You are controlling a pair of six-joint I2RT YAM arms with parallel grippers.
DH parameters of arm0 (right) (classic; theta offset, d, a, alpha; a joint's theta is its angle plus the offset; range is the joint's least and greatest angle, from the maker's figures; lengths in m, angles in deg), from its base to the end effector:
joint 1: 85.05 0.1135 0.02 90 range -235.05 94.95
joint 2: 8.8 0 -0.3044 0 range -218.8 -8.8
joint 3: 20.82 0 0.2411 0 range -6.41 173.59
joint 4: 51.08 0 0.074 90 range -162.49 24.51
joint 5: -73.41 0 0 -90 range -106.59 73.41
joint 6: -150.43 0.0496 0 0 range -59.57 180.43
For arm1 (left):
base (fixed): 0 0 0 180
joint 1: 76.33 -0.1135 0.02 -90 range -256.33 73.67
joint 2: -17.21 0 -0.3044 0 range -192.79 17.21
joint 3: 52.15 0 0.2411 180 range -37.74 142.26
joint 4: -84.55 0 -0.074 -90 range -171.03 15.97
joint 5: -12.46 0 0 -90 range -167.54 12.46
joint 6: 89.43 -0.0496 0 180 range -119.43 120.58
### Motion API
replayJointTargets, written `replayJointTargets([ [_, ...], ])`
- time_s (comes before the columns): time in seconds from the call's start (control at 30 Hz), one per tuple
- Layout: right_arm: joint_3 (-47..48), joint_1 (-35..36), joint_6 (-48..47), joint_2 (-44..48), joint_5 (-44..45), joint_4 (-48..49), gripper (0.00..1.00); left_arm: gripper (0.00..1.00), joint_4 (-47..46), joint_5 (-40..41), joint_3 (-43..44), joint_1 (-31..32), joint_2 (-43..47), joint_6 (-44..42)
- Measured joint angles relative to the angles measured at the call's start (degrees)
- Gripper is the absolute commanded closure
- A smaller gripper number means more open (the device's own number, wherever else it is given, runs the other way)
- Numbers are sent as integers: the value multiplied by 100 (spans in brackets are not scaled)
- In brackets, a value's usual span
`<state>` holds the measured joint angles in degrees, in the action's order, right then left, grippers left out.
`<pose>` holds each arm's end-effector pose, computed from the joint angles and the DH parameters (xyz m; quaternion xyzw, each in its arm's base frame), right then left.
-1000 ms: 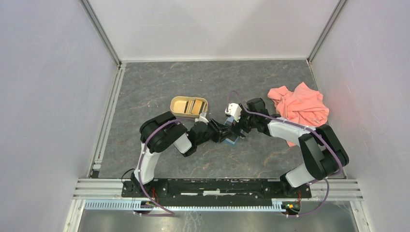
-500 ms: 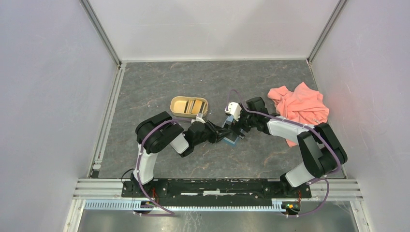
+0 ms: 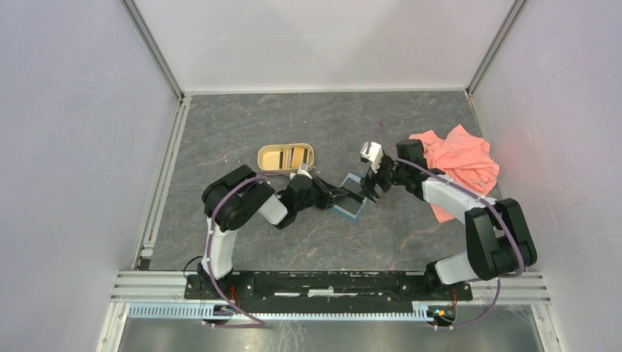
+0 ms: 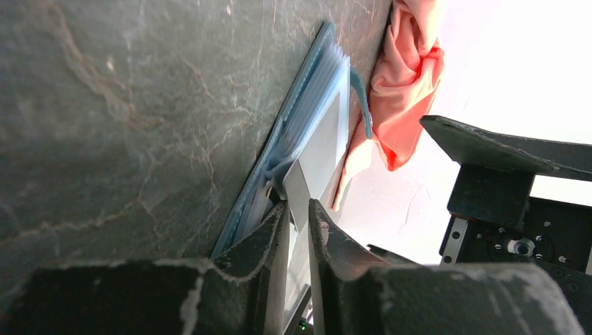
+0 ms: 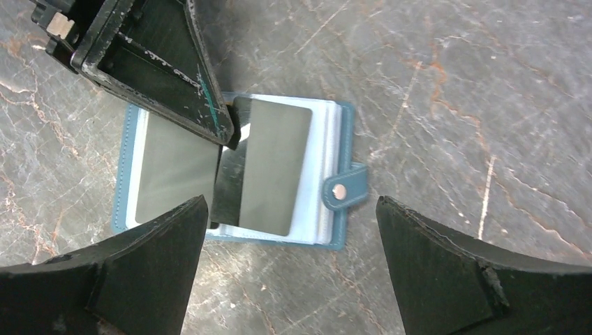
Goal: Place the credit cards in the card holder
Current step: Insert the credit card into the card holder.
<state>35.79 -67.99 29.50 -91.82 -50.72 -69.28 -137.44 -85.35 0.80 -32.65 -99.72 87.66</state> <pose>0.2603 0.1090 0.2276 -0.4621 0.7597 0.2242 0.3988 0.2686 -0.2658 0.1221 -0.2705 0.7825 -0.5308 0.1811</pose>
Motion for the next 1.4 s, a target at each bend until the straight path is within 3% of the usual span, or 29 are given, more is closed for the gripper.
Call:
replayJointTargets([
  [0.5,0,-778,498,-295,-640,79,4,74,533,-297,621,-162,-153,-439],
  [0.73,0,-1062,1045,-448,-1150,361,21,70,404,-334,612,-162,-162,-446],
  [0.97,2,-1091,1357,-562,-1519,540,52,66,387,-337,352,-155,63,-522],
  [1.1,66,-1091,1475,-796,-1650,531,60,65,415,-332,149,-120,330,-608],
  [1.4,197,-1091,1574,-1071,-1729,494,66,88,911,-293,284,48,433,-767],
])
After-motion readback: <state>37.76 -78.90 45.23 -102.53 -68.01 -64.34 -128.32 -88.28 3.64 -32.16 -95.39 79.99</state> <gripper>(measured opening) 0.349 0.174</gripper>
